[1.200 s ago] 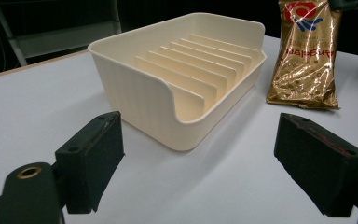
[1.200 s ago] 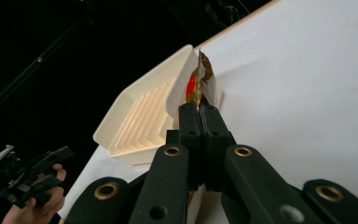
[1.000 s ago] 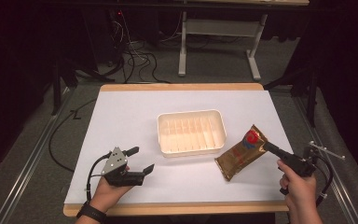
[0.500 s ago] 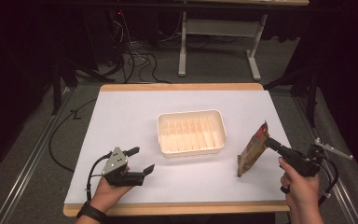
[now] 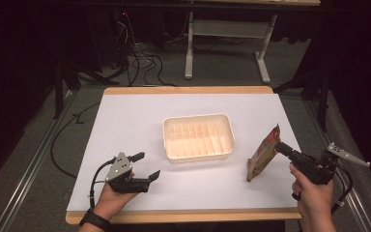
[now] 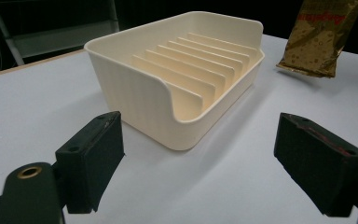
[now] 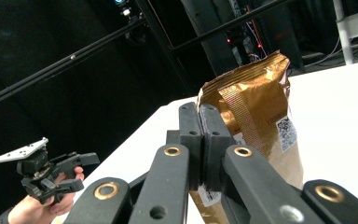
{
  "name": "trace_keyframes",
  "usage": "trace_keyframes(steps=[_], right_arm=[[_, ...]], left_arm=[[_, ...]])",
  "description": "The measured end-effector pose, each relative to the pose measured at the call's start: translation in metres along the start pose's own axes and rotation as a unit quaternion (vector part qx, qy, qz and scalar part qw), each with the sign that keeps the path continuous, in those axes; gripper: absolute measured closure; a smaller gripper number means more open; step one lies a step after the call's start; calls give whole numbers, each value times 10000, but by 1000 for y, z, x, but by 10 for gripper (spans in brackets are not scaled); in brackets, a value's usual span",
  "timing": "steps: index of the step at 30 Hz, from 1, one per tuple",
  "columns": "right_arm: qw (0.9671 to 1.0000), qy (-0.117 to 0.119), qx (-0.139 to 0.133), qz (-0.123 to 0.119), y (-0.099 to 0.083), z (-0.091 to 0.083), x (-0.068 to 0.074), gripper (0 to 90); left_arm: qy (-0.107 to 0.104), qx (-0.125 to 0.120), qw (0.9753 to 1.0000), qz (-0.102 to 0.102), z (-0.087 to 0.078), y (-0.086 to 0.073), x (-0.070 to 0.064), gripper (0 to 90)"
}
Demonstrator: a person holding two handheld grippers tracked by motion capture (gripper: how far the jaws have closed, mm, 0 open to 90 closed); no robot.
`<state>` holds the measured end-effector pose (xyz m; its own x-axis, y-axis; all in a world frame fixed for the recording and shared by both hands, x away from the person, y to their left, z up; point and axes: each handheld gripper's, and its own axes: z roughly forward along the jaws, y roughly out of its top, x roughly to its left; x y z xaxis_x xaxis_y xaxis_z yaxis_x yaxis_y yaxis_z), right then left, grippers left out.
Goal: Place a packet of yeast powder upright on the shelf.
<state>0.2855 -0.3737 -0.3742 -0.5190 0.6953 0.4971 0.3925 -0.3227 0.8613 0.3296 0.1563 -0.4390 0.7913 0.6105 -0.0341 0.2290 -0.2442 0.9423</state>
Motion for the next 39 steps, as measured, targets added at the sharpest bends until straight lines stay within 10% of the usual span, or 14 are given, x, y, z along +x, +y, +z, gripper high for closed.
trace_keyframes(steps=[39], right_arm=[[9986, 162, -53, -492, 38, 19, 27, 900]], left_arm=[[13, -168, 9998, -41, -8, 1, 0, 162]])
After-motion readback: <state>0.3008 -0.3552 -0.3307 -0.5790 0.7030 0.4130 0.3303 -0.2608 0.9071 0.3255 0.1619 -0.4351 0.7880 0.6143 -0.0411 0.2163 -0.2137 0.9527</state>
